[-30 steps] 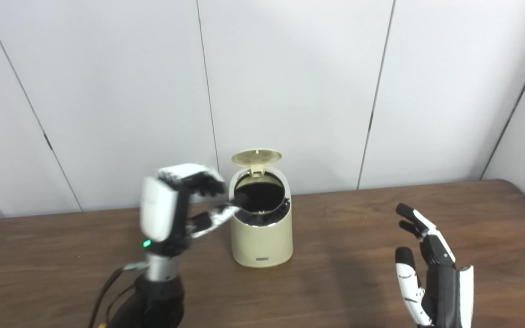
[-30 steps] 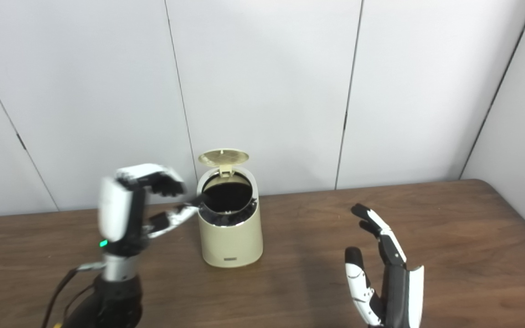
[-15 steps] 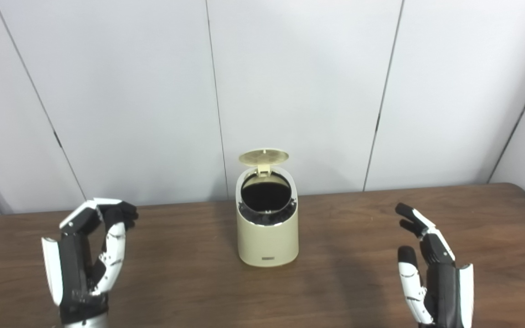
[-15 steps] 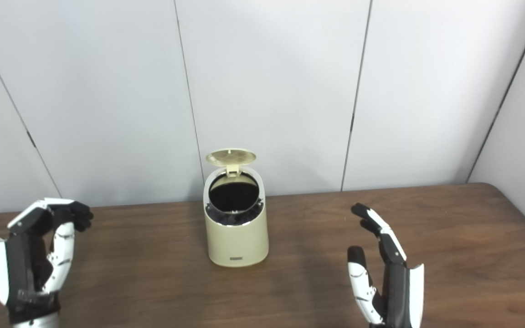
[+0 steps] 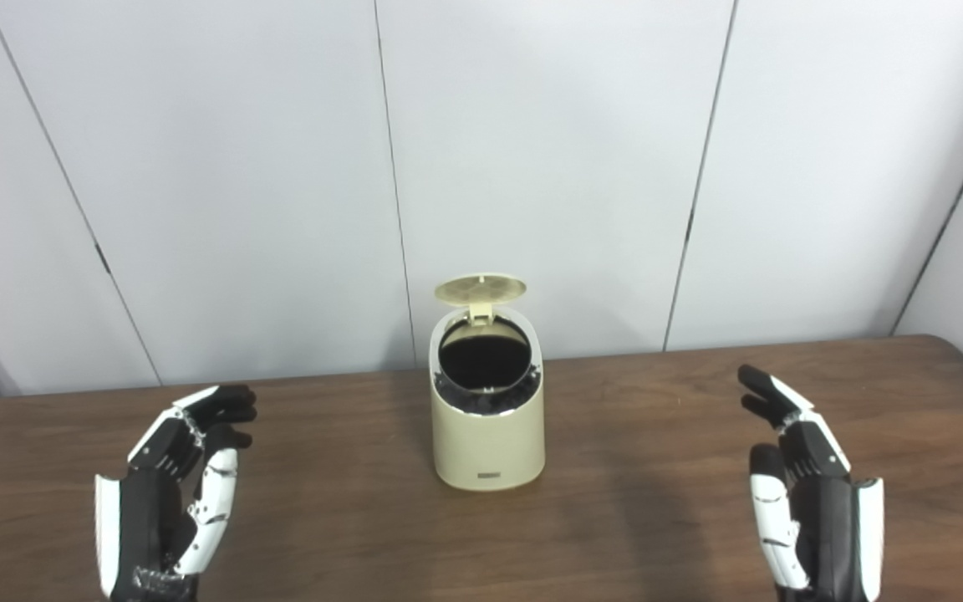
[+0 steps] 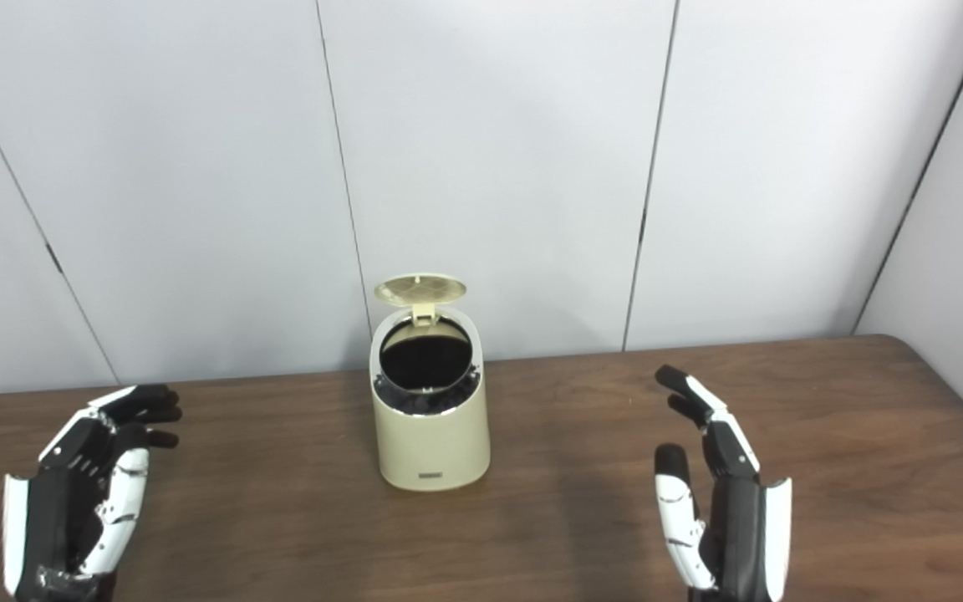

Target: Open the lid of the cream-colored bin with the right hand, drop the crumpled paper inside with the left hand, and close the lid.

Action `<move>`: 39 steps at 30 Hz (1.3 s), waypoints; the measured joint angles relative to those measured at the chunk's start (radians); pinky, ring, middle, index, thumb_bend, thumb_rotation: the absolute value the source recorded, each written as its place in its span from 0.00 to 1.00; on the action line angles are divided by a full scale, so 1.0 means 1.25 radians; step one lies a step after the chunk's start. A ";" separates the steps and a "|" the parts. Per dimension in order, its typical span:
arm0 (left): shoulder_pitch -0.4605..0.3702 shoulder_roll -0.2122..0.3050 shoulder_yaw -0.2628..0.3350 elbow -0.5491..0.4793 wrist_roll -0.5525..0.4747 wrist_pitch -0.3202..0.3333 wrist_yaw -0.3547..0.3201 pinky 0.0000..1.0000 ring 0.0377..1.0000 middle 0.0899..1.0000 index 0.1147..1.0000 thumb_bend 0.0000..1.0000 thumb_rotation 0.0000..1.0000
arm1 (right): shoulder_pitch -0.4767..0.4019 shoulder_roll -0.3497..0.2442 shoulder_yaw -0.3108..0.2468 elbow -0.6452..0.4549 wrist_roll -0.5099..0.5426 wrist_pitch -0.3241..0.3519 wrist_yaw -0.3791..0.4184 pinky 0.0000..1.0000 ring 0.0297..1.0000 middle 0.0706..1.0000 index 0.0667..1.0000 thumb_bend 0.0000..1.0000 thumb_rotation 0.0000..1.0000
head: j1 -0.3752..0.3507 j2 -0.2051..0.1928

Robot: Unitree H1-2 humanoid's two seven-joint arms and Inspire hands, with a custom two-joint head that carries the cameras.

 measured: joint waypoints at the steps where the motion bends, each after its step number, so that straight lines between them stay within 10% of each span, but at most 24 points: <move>1: 0.000 -0.004 0.001 0.000 0.001 0.001 -0.004 0.54 0.62 0.63 0.61 0.22 0.54 | -0.006 -0.004 -0.001 -0.010 0.000 0.005 0.006 0.75 0.80 0.77 0.71 0.21 0.80 | 0.000 0.000; 8: -0.003 -0.033 0.003 0.011 0.014 0.019 -0.015 0.54 0.62 0.62 0.60 0.18 0.49 | -0.093 -0.092 -0.004 -0.063 -0.011 0.070 0.093 0.70 0.78 0.75 0.70 0.26 0.82 | -0.001 -0.013; 22: -0.021 -0.068 -0.010 0.056 0.101 0.032 -0.015 0.53 0.63 0.63 0.61 0.18 0.47 | -0.428 -0.298 0.048 -0.211 -0.246 0.473 0.484 0.69 0.84 0.85 0.82 0.69 1.00 | 0.013 -0.020; 39: -0.027 -0.097 -0.008 0.056 0.110 0.019 -0.006 0.52 0.61 0.61 0.60 0.18 0.43 | -0.760 -0.344 0.270 0.149 -0.383 0.436 0.607 0.76 0.86 0.83 0.78 0.87 0.81 | 0.033 -0.025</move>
